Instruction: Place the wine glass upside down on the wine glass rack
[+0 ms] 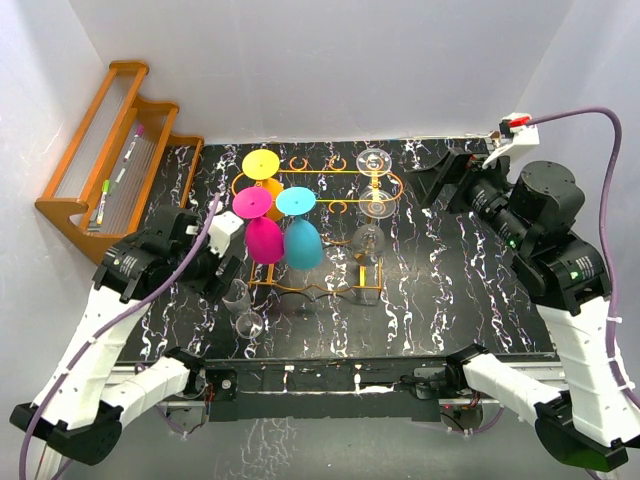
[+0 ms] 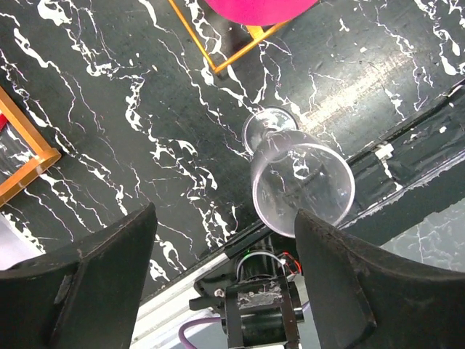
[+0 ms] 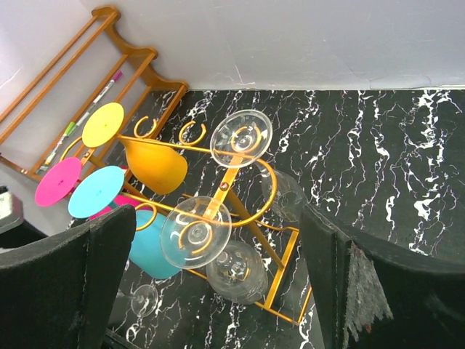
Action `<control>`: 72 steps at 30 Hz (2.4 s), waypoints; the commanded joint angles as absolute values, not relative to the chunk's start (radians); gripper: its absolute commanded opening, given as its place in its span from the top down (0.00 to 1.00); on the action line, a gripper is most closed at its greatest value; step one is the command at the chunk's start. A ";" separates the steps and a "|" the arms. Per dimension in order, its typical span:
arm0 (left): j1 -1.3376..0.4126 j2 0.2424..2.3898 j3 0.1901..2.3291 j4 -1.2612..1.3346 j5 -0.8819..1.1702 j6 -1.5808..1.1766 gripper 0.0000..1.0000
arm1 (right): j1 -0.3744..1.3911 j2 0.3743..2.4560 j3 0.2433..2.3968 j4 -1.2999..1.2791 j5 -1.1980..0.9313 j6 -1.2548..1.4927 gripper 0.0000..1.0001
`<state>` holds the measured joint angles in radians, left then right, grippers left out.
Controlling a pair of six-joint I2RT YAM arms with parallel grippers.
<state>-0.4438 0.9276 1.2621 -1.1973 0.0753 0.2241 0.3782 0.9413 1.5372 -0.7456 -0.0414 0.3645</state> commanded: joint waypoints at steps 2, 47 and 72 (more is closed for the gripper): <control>-0.428 0.962 1.279 -1.158 0.082 0.223 0.28 | 0.375 0.911 1.548 -0.724 -0.080 0.359 0.02; -0.426 0.892 1.454 -1.324 0.185 0.344 1.00 | 0.375 0.917 1.533 -0.681 -0.062 0.349 0.02; -0.347 1.105 2.375 -1.296 0.073 0.791 1.00 | 0.374 1.107 1.755 -0.551 -0.166 0.435 0.02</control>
<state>-0.3729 1.1572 2.3653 -1.3827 0.0875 0.7116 0.3782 1.1049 1.7206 -0.6388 -0.1371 0.4046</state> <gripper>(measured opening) 0.020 0.983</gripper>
